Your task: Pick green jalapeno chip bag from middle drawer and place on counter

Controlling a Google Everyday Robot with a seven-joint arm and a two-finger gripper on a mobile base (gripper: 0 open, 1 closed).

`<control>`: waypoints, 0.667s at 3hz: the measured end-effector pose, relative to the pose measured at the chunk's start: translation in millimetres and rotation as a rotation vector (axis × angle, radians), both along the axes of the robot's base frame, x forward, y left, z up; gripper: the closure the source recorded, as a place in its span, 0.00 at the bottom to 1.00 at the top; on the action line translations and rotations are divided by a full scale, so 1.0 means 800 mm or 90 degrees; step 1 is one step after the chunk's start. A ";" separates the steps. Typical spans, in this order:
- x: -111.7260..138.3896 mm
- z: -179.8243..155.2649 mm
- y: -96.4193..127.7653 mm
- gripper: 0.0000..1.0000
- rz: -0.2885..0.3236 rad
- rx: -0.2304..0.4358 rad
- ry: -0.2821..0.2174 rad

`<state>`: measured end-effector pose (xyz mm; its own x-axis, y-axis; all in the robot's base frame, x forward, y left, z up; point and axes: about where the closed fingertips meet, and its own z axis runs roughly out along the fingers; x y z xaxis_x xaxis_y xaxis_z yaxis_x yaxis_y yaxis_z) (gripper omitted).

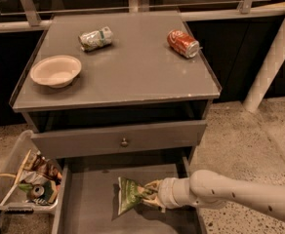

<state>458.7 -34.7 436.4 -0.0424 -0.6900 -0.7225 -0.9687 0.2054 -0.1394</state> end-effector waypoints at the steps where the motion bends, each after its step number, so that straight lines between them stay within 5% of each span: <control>1: -0.002 0.052 -0.014 1.00 0.017 -0.010 -0.035; 2: 0.002 0.109 -0.035 1.00 0.025 -0.033 -0.072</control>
Offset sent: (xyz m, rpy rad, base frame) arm 0.0105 -0.0538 0.1505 -0.1064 -0.1964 0.0481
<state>460.5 -62.8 523.7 0.0647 -0.7262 -0.6844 -0.9534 0.1574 -0.2572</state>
